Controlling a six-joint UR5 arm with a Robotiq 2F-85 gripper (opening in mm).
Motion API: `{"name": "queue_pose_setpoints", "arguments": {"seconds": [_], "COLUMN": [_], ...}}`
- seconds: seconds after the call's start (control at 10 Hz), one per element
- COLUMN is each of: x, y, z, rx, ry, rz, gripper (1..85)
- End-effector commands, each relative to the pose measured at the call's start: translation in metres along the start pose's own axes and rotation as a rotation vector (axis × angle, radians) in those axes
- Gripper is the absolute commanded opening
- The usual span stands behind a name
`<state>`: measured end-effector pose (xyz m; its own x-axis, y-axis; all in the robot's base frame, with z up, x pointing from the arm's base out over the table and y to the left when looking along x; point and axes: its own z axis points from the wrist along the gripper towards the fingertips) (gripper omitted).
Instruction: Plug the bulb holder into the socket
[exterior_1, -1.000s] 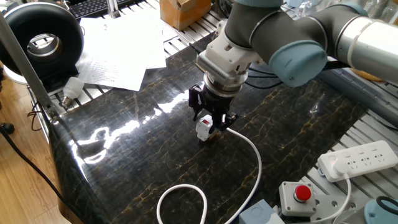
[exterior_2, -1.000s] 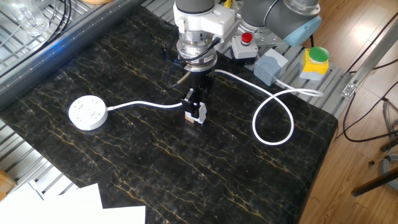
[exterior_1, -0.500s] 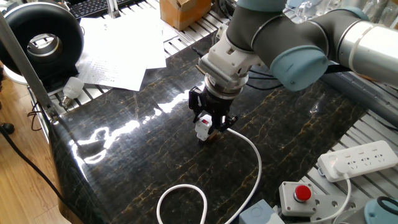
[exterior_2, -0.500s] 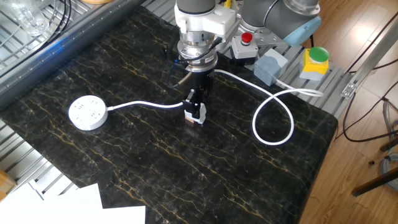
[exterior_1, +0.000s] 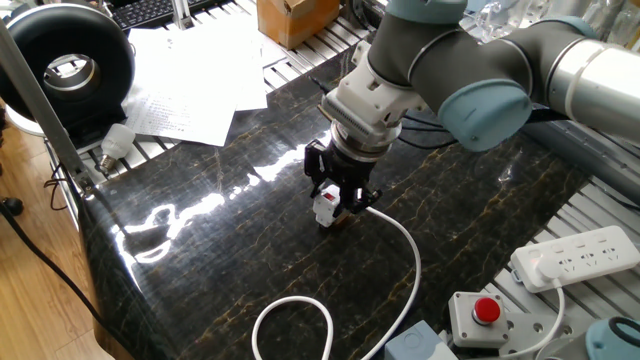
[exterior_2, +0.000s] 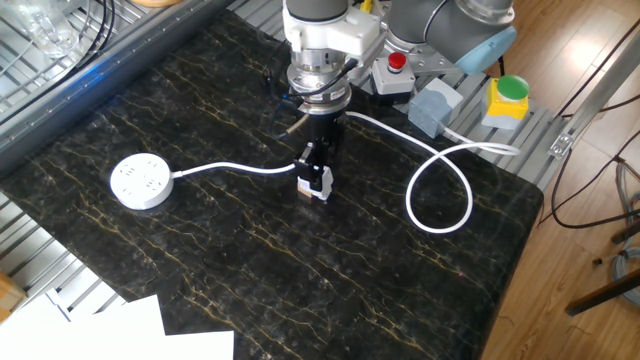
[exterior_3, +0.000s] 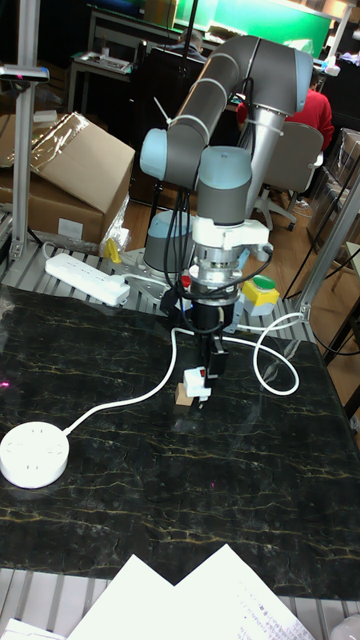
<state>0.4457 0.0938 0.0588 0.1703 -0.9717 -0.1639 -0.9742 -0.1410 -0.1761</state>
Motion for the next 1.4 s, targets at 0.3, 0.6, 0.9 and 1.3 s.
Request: {"name": "queue_pose_setpoints", "arguments": {"seconds": [0.3,0.6,0.9,1.3], "x": [-0.016,-0.008,-0.017,-0.042], "y": [-0.012,-0.024,-0.023,-0.024], "z": [-0.044,-0.069,-0.09,-0.095], "rx": [-0.031,0.026,0.076,0.16], "ry": [0.028,0.118,0.192,0.197], "rz": [0.248,0.72,1.009,1.24], "gripper": [1.0,1.0,1.0,1.0]}}
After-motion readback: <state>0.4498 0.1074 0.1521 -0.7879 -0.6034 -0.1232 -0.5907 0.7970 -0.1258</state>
